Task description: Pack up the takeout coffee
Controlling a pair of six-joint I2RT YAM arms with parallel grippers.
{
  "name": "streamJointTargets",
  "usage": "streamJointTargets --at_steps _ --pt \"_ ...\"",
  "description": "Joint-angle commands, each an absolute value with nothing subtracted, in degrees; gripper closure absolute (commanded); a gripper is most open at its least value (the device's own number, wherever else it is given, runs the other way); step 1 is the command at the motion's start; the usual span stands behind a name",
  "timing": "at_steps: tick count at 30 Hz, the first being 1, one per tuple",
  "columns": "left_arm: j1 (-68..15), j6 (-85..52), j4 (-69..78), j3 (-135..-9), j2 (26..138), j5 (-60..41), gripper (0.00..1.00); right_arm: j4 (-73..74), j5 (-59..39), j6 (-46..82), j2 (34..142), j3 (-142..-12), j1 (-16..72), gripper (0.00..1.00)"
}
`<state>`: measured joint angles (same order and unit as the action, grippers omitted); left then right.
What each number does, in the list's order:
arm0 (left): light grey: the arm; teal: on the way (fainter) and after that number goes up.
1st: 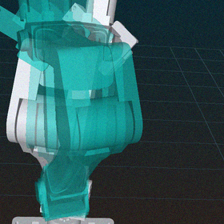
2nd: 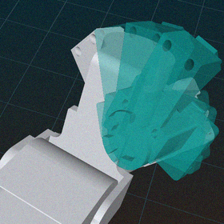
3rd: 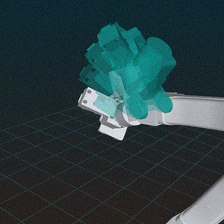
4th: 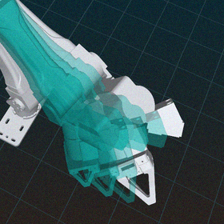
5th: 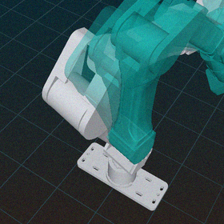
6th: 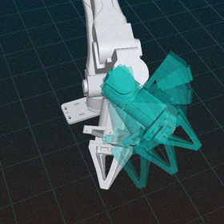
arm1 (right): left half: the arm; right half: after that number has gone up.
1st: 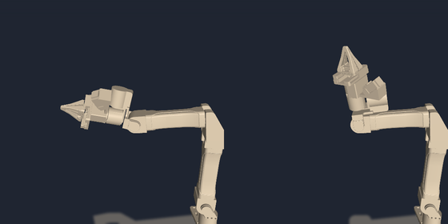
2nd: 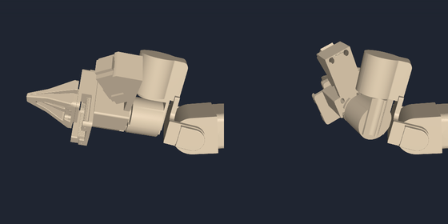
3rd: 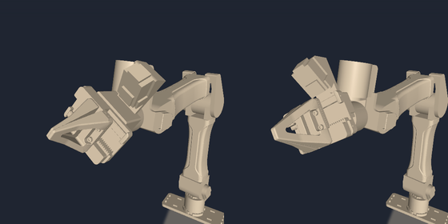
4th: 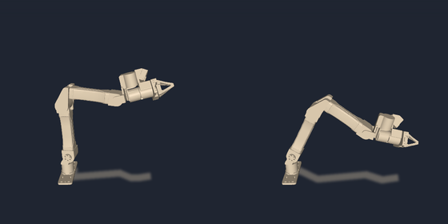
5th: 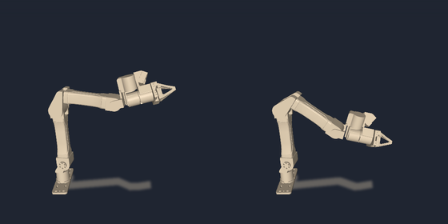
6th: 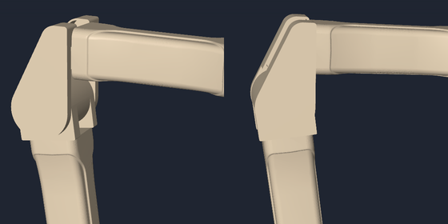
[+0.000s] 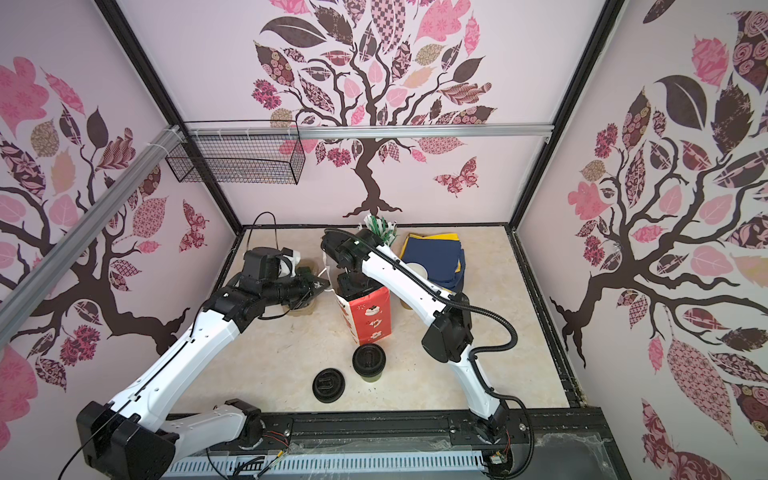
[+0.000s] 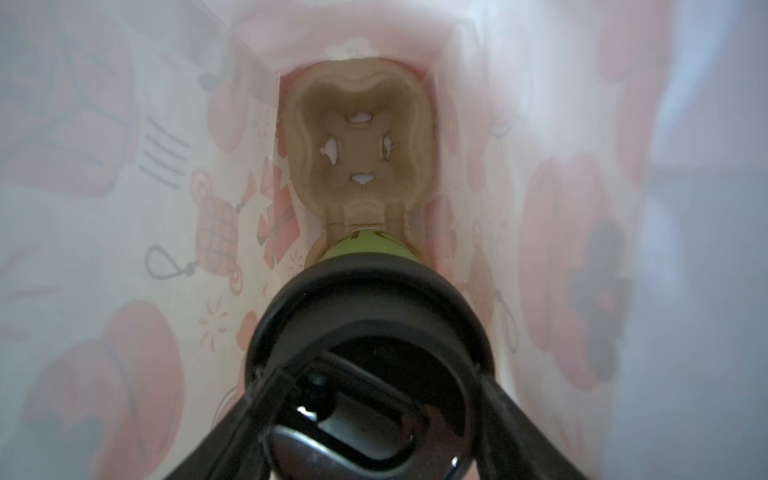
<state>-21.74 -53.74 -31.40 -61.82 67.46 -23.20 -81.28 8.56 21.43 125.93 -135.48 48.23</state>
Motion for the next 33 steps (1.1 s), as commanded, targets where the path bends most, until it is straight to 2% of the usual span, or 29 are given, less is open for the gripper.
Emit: streamJointTargets --at_steps 1,33 --pt "-21.44 -52.64 -31.46 -64.19 68.01 -23.16 1.00 -84.25 9.33 21.88 124.17 -136.66 47.90 0.43" --pt "-21.14 -52.56 -31.62 -64.25 67.76 -23.12 1.00 -78.54 6.29 21.20 125.12 -125.19 47.35 0.44"
